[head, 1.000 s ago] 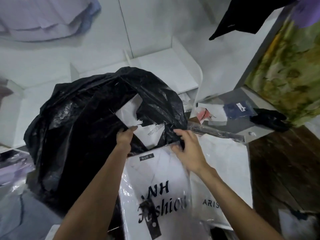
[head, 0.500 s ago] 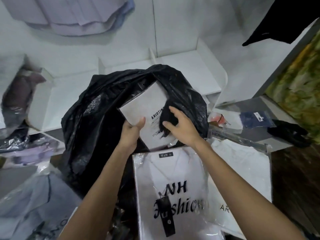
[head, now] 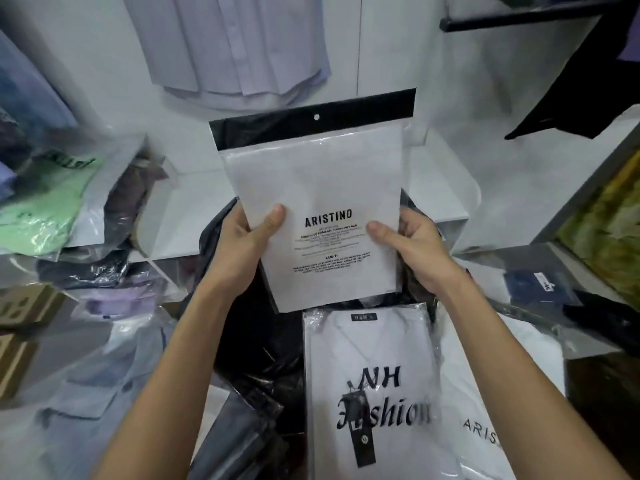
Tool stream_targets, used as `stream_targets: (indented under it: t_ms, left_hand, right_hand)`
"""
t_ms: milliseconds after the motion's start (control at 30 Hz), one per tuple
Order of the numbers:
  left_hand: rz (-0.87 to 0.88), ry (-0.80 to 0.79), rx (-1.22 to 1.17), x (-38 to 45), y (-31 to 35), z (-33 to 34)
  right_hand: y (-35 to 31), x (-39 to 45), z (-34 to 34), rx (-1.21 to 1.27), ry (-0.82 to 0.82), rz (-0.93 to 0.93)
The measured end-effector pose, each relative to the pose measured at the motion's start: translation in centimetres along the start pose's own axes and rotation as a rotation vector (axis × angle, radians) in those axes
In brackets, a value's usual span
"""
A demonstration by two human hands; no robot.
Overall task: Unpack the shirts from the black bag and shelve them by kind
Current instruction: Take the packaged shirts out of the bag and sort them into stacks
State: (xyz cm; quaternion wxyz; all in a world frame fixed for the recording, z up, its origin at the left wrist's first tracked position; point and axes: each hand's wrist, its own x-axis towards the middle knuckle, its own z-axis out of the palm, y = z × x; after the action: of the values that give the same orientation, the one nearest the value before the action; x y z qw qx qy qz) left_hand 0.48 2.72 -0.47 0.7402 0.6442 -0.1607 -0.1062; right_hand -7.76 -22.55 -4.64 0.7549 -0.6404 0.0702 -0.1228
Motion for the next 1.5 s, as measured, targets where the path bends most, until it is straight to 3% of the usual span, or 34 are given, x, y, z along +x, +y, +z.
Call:
stream_targets:
  t_ms: [133,200,333,400,467,533,633,733,800,933,1067,1200,1333,1500]
  left_hand:
    - [-0.087,-0.096,0.011,-0.7,0.0,0.2]
    - [-0.086,-0.056,0.084,-1.1,-0.1,0.7]
    - [-0.039,0.143,0.151,-1.7,0.3,2.4]
    - [-0.019,0.163,0.166,-1.5,0.3,3.3]
    - [0.081,0.043,0.236,-3.0,1.0,4.8]
    - [0.127,-0.218,0.300,-4.2,1.4,5.9]
    - [0.081,-0.477,0.414,-3.4,0.0,6.6]
    - [0.023,-0.472,0.310,-1.3,-2.8,5.3]
    - [-0.010,-0.318,0.227,-1.6,-1.0,6.7]
    - [0.074,-0.192,0.076,0.1,0.1,5.1]
    - [0.007,-0.121,0.122,1.3,-0.7,2.8]
    - [-0.007,-0.026,-0.052,-0.1,-1.9,4.3]
    - [-0.081,-0.046,-0.094,-1.3,-2.7,7.7]
    - [-0.285,-0.288,0.161,-1.6,-6.2,12.3]
  right_hand:
    - [-1.1,-1.0,0.5,0.039,-0.010,0.012]
    - [-0.9,-1.4,0.8,0.011,0.047,0.030]
    - [-0.5,-2.3,2.1,-0.506,0.393,-0.113]
    - [-0.9,-3.1,3.4,-0.540,0.384,-0.151]
    - [-1.8,-4.0,5.4,-0.304,0.117,-0.060]
    - [-2.5,-4.5,6.8,-0.161,-0.035,-0.024]
    - [-4.1,-4.8,7.0,-0.069,0.100,-0.085]
    - [-4.8,-4.6,5.7,-0.085,0.174,-0.140]
    - [-4.9,-4.6,4.9,-0.149,0.163,-0.161]
    - [-5.1,-5.1,3.4,-0.237,0.143,-0.189]
    - [-5.7,-5.8,1.8,-0.156,0.253,-0.183]
    - [-4.9,-6.5,-0.4,-0.136,0.339,-0.121]
    - [-3.3,-8.0,-2.9,-0.133,0.455,-0.074]
    - [-0.3,-11.8,-8.2,-0.080,0.657,0.061]
